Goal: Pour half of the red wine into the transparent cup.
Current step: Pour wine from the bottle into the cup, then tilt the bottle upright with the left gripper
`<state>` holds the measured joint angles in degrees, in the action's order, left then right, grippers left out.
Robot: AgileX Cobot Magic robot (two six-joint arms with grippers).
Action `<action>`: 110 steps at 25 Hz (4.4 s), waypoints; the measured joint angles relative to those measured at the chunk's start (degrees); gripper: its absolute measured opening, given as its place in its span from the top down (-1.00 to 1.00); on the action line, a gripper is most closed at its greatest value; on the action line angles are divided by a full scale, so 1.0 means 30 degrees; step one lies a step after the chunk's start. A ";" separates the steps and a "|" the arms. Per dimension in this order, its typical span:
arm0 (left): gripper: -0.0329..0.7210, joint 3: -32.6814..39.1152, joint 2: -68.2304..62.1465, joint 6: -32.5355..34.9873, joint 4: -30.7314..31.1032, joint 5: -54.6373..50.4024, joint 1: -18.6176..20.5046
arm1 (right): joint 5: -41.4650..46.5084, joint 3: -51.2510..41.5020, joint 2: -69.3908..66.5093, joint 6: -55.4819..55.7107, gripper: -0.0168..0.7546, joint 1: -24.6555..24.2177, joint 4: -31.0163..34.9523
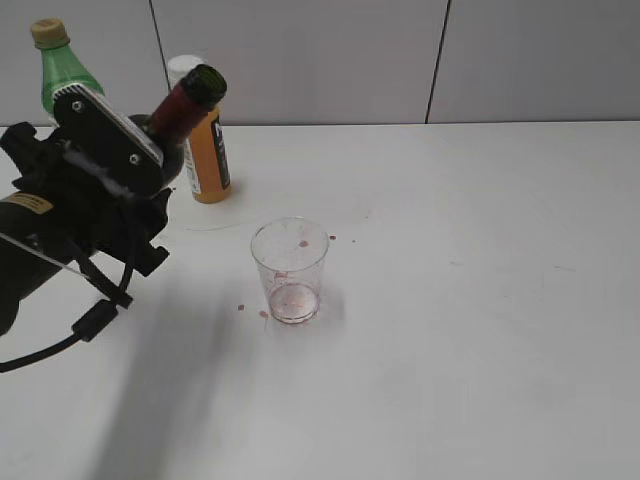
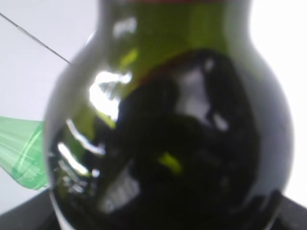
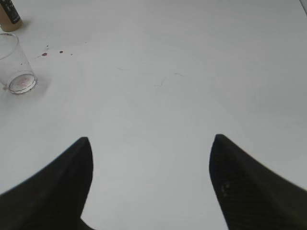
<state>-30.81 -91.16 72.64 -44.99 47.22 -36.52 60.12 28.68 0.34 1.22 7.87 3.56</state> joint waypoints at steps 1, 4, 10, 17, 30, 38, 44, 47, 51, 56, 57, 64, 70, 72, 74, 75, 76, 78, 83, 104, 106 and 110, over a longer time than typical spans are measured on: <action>-0.51 0.0000 0.0000 0.0359 -0.0167 0.0000 0.0000 | 0.0000 0.0000 0.0000 0.0000 -0.52 0.0000 0.0008; -0.51 0.0000 -0.0024 0.1478 -0.0826 0.0051 0.0000 | 0.0000 0.0000 0.0000 0.0014 -0.52 0.0000 0.0008; -0.51 -0.0024 -0.1355 0.3458 -0.1494 0.0705 0.0000 | 0.0000 0.0000 0.0000 0.0014 -0.52 0.0000 0.0008; -0.51 -0.0279 -0.2328 0.5395 -0.1505 0.0985 0.0000 | 0.0000 0.0000 0.0000 0.0033 -0.52 0.0000 0.0025; -0.51 -0.1196 -0.4427 0.7992 -0.1838 0.2381 -0.0103 | 0.0000 0.0000 0.0000 -0.0003 -0.52 0.0000 0.0023; -0.51 -0.1935 -0.4630 1.0169 -0.1998 0.2976 -0.0216 | 0.0000 0.0000 0.0000 0.0010 -0.52 0.0000 0.0023; -0.51 -0.1935 -0.4714 1.1208 -0.1903 0.3467 -0.0216 | 0.0000 0.0000 0.0000 0.0019 -0.52 0.0000 0.0023; -0.51 -0.1935 -0.4714 1.1561 -0.1845 0.3576 -0.0216 | 0.0000 0.0000 0.0000 0.0019 -0.52 0.0000 0.0023; -0.50 -0.1935 -0.4714 1.2160 -0.1610 0.3714 -0.0216 | 0.0000 0.0000 0.0000 0.0019 -0.52 0.0000 0.0023; -0.50 -0.1935 -0.4714 1.2950 -0.1329 0.3789 -0.0216 | 0.0000 0.0000 0.0000 0.0002 -0.52 0.0000 0.0023; -0.50 -0.1935 -0.4714 1.3084 -0.1334 0.3789 -0.0216 | 0.0000 0.0000 0.0000 0.0002 -0.52 0.0000 0.0023; -0.50 -0.1935 -0.4714 1.3718 -0.1201 0.4080 -0.0216 | 0.0000 0.0000 0.0000 0.0002 -0.52 0.0000 0.0023; -0.50 -0.1935 -0.4714 1.3880 -0.1122 0.4371 -0.0216 | 0.0000 0.0000 0.0000 0.0021 -0.52 0.0000 0.0023; -0.50 -0.1935 -0.4714 1.3954 -0.1015 0.4420 -0.0216 | 0.0000 0.0000 0.0000 0.0021 -0.52 0.0000 0.0023; -0.50 -0.1935 -0.4714 1.3992 -0.0872 0.4650 -0.0216 | 0.0000 0.0000 0.0000 0.0021 -0.52 0.0000 0.0023; -0.50 -0.1935 -0.4714 1.4013 -0.0815 0.4750 -0.0216 | 0.0000 0.0000 0.0000 0.0021 -0.52 0.0000 0.0023; -0.50 -0.1935 -0.4714 1.4033 -0.0793 0.4863 -0.0216 | 0.0000 0.0000 0.0000 0.0021 -0.52 0.0000 0.0023; -0.50 -0.1935 -0.4714 1.4047 -0.0777 0.5064 -0.0216 | 0.0000 0.0000 0.0000 0.0021 -0.52 0.0000 0.0023; -0.50 -0.1935 -0.4714 1.4094 -0.0777 0.5218 -0.0216 | 0.0000 0.0000 0.0000 -0.0008 -0.52 0.0000 0.0023; -0.50 -0.1935 -0.4714 1.4363 -0.0772 0.5309 -0.0216 | 0.0000 0.0000 0.0000 0.0008 -0.52 0.0000 0.0023; -0.50 -0.1935 -0.4714 1.4367 -0.0790 0.5348 -0.0216 | 0.0000 0.0000 0.0000 0.0008 -0.52 0.0000 0.0023; -0.50 -0.1935 -0.4714 1.4383 -0.0944 0.5326 -0.0216 | 0.0000 0.0000 0.0000 0.0008 -0.52 0.0000 0.0023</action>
<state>-36.61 -105.30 115.79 -47.82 63.19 -37.17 60.12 28.68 0.34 1.24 7.87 3.63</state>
